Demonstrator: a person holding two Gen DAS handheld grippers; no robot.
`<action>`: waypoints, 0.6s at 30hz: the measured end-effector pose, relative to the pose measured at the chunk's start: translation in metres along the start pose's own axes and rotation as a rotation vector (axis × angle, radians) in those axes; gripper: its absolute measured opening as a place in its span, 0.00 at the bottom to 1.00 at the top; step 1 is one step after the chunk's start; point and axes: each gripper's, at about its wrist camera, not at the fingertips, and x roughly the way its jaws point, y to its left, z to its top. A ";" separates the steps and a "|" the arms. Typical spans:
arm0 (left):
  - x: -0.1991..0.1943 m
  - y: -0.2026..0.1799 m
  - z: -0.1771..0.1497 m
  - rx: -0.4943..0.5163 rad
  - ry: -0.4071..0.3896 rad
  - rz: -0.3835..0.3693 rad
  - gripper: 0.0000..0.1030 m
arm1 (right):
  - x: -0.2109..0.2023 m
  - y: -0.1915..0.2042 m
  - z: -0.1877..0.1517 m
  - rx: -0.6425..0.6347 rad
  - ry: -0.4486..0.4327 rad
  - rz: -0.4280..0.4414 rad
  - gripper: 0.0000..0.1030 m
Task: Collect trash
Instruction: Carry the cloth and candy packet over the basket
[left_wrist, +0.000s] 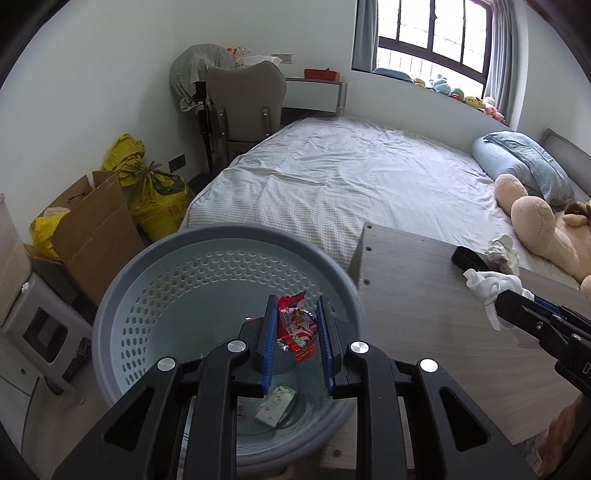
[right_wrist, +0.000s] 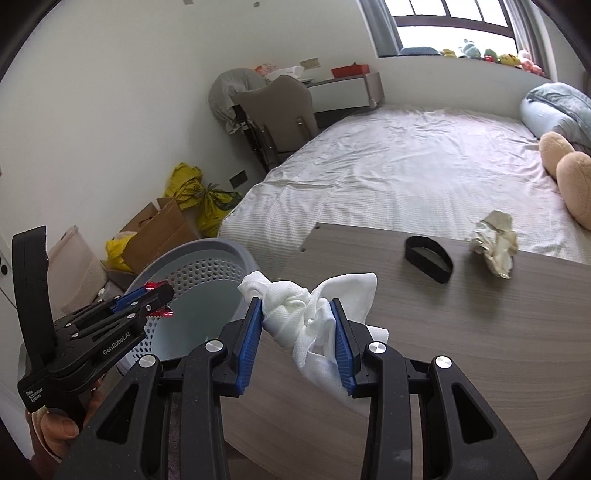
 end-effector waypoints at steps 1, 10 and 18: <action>0.001 0.008 -0.001 -0.005 0.004 0.014 0.20 | 0.006 0.009 0.002 -0.014 0.008 0.012 0.35; 0.012 0.063 0.000 -0.060 0.036 0.062 0.20 | 0.054 0.068 0.015 -0.100 0.074 0.101 0.35; 0.025 0.082 0.000 -0.082 0.063 0.069 0.20 | 0.086 0.090 0.018 -0.115 0.131 0.142 0.36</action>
